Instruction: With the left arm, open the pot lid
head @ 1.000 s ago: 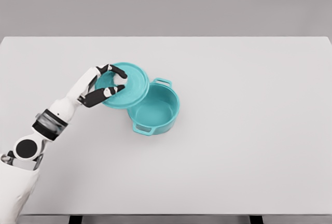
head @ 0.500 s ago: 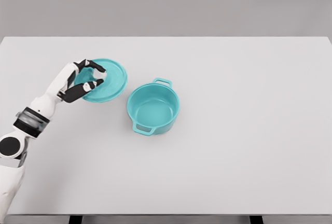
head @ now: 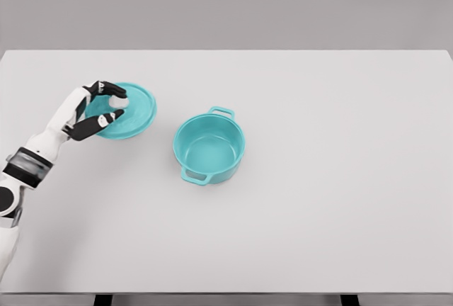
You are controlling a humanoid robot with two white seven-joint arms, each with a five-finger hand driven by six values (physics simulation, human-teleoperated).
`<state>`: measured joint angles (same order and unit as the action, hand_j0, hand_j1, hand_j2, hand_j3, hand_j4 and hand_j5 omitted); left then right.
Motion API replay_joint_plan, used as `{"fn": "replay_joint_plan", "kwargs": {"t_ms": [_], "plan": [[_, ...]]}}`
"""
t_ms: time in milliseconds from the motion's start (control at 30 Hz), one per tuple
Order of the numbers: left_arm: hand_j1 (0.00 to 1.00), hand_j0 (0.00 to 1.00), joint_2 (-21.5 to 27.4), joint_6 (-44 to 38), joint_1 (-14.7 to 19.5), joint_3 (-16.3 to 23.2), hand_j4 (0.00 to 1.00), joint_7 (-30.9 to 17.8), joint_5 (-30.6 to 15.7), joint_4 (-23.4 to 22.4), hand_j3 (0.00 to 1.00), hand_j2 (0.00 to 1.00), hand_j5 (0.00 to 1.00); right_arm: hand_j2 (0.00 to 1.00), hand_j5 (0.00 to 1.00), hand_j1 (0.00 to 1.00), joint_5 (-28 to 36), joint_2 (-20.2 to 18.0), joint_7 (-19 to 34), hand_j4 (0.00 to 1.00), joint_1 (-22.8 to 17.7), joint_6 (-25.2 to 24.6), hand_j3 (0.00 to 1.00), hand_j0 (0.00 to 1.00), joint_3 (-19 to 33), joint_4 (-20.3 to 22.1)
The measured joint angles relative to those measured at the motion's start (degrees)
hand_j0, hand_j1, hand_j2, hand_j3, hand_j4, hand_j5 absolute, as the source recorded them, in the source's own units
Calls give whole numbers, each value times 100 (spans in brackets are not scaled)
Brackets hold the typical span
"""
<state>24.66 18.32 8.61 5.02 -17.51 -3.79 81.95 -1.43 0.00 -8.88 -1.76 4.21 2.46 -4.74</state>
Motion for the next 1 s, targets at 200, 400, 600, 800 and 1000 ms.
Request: {"fn": "replay_joint_plan", "kwargs": {"t_ms": [200,400,600,800,1000], "plan": [[72,72,61,7,9,-8,72,1,6,-92,72,72,72,100,100,100,0,0,0,100,0,0,100,100,0,0],[82,82,69,6,0,-9,82,1,23,-103,82,82,82,100,100,100,0,0,0,100,0,0,100,100,0,0],[68,68,57,-16,-17,-9,68,7,-6,-98,68,68,68,100,100,100,0,0,0,100,0,0,100,100,0,0],[100,100,67,-1,-17,-12,100,1,-4,-86,100,100,100,100,100,100,0,0,0,100,0,0,100,100,0,0],[100,100,96,21,-176,-617,100,3,-13,-64,100,100,100,100,100,100,0,0,0,100,0,0,100,100,0,0]]}}
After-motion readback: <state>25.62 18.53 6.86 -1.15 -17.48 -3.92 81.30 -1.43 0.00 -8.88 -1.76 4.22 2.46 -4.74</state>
